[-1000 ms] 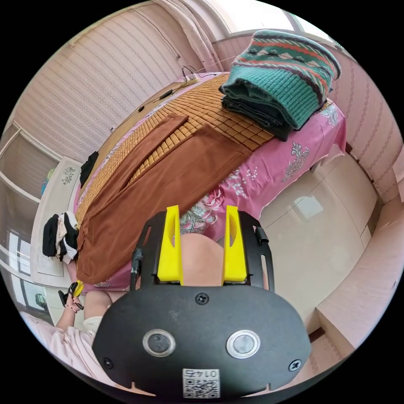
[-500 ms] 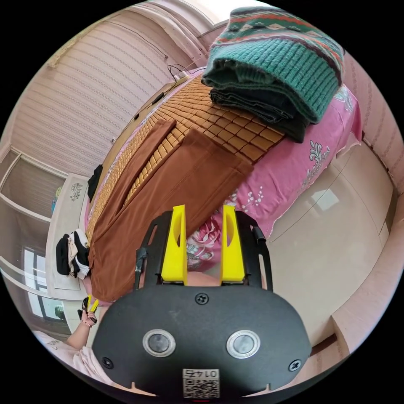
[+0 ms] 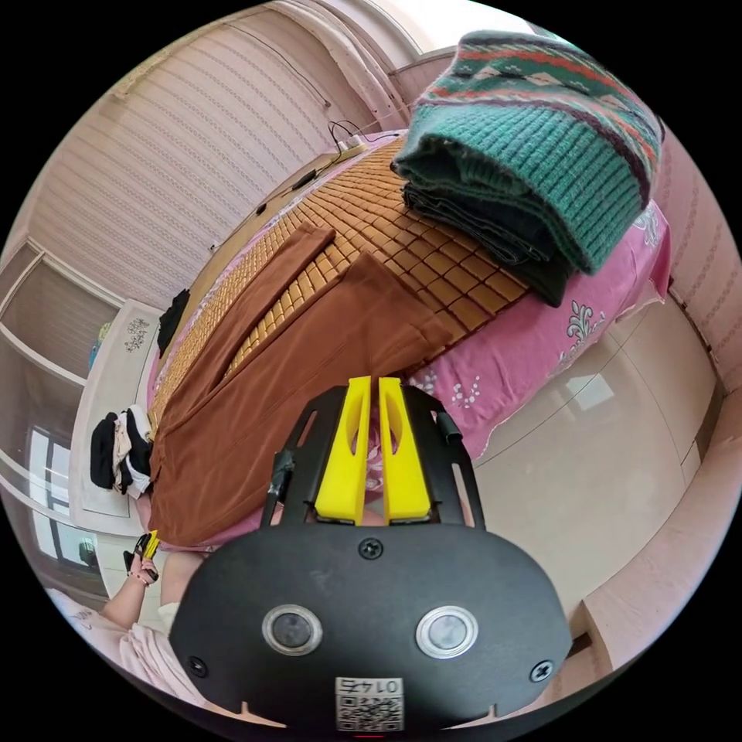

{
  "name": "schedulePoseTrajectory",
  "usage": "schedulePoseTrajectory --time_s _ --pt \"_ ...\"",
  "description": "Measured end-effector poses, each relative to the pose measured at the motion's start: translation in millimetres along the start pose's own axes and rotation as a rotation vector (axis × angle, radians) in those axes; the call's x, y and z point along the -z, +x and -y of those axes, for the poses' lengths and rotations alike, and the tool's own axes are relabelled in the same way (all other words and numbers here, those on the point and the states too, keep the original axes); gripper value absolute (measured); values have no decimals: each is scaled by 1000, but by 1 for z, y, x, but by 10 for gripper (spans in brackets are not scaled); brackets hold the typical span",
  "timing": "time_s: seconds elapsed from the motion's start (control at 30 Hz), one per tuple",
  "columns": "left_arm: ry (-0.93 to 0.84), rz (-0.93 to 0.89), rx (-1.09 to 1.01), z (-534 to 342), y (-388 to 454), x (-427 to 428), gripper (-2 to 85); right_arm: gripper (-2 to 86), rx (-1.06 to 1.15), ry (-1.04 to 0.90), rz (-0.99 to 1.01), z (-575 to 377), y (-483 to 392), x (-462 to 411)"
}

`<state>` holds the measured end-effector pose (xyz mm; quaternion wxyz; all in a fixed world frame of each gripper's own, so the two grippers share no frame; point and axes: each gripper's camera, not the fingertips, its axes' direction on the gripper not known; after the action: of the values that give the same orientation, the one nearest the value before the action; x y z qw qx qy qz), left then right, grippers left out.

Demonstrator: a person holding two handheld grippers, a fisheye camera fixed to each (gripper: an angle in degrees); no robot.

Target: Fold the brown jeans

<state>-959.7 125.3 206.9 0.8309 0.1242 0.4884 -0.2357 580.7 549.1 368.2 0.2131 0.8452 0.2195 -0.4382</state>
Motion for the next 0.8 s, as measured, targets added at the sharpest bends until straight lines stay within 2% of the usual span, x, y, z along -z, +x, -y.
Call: schedulePoseTrajectory --time_s 0.1,0.3,0.4,0.5,0.53,0.67,0.8 --pt "12 -43 -44 -4 12 5 -7 14 42 19 26 0 -4 14" --pt "25 13 -156 -9 45 -3 0 15 112 62 44 1 -17 36" --pt "-5 96 -204 -10 56 -18 40 27 118 68 42 1 -20 36" --pt "-40 154 -173 -9 51 -37 89 60 159 75 -141 -1 -30 23" --pt "-45 138 -140 -8 45 -43 82 70 178 60 -206 -2 -34 13" --pt "-25 121 -99 -12 37 -48 2 39 154 2 -190 2 -38 -3" --pt "-9 84 -163 -21 49 -39 -8 13 119 15 -136 4 -35 11"
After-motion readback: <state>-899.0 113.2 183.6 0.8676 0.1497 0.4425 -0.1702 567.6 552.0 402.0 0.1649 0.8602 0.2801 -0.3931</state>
